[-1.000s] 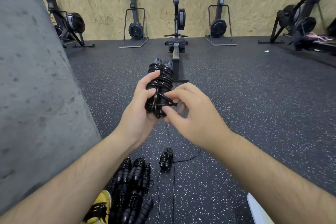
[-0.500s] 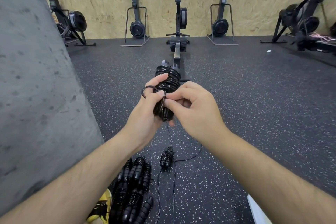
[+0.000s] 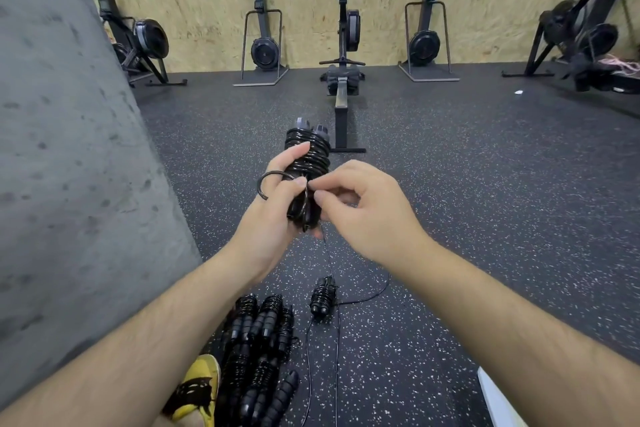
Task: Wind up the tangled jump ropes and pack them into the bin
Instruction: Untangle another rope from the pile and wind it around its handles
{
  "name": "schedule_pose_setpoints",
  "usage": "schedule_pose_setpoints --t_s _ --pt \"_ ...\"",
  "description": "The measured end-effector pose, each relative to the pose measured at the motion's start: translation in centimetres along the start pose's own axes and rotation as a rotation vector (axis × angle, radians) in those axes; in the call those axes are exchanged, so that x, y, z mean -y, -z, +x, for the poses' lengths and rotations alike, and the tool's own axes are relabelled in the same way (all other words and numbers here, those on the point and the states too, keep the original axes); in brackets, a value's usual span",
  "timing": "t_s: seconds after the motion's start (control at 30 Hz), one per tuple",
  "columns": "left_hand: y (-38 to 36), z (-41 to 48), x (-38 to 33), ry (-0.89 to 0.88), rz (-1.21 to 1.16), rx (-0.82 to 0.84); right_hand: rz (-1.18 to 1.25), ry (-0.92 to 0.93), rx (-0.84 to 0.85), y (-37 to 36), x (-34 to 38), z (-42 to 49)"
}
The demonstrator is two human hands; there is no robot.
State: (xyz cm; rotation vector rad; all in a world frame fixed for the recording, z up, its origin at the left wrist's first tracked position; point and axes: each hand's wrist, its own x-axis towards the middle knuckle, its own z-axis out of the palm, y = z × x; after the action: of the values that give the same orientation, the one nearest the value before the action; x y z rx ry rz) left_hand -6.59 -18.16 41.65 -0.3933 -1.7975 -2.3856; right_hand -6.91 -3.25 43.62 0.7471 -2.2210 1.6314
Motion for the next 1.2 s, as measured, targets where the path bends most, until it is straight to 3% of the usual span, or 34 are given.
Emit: schedule_pose_setpoints --t_s 0.13,0.33,0.43,0.6,0.73,1.0,1.2 --pt "1.2 0.2 1.3 -0.023 0.313 -0.062 -0.031 -0.205 -0.062 -1.5 -0.9 0.7" --pt "4.1 -0.2 3.5 0.027 0.753 -0.042 -0.019 -0.383 0.068 -5.4 -2.4 1.6" --pt "5.7 -0.2 3.7 0.055 0.671 -0.076 0.052 -0.424 0.035 -7.2 -4.0 2.3" --pt "8.8 0.7 3.6 0.118 0.366 -0.321 0.394 -0.595 0.041 -9.9 -7.3 3.7" --pt "12.3 1.1 5.3 0.251 0.340 -0.427 0.558 -0.755 0.124 -12.6 -9.7 4.5" --pt "17.8 -1.4 9.4 0.454 0.415 -0.466 0.298 -0.865 0.259 -20.3 -13.2 3.1" --pt "21.5 -4.2 17.8 0.615 0.522 -0.578 0.021 -0.919 0.327 -25.0 -18.2 -1.8"
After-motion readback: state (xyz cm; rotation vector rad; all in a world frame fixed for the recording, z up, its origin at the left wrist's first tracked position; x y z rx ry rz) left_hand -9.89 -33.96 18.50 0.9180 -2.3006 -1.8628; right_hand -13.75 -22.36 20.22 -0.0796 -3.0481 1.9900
